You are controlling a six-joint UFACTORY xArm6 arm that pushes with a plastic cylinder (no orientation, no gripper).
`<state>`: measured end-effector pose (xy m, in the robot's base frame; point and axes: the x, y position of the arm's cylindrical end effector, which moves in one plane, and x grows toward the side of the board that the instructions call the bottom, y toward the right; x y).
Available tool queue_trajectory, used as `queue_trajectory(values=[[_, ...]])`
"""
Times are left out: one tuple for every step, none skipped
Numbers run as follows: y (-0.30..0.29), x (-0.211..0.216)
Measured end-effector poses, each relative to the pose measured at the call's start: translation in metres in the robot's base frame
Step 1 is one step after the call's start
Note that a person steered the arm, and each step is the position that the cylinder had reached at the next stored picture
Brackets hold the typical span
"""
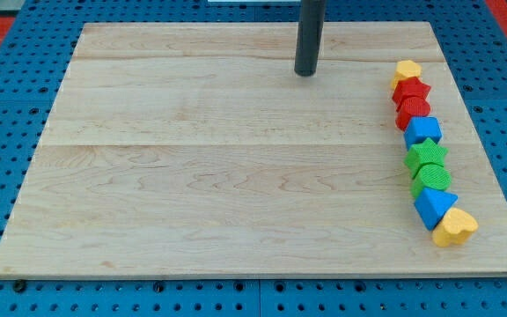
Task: Point your arm at the top center
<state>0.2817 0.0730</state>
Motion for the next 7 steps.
queue_trajectory(values=[[0.000, -0.047], [0.000, -0.064], [-0.001, -0.071], [-0.001, -0.081], [-0.001, -0.088], [-0.002, -0.089], [-0.005, -0.089]])
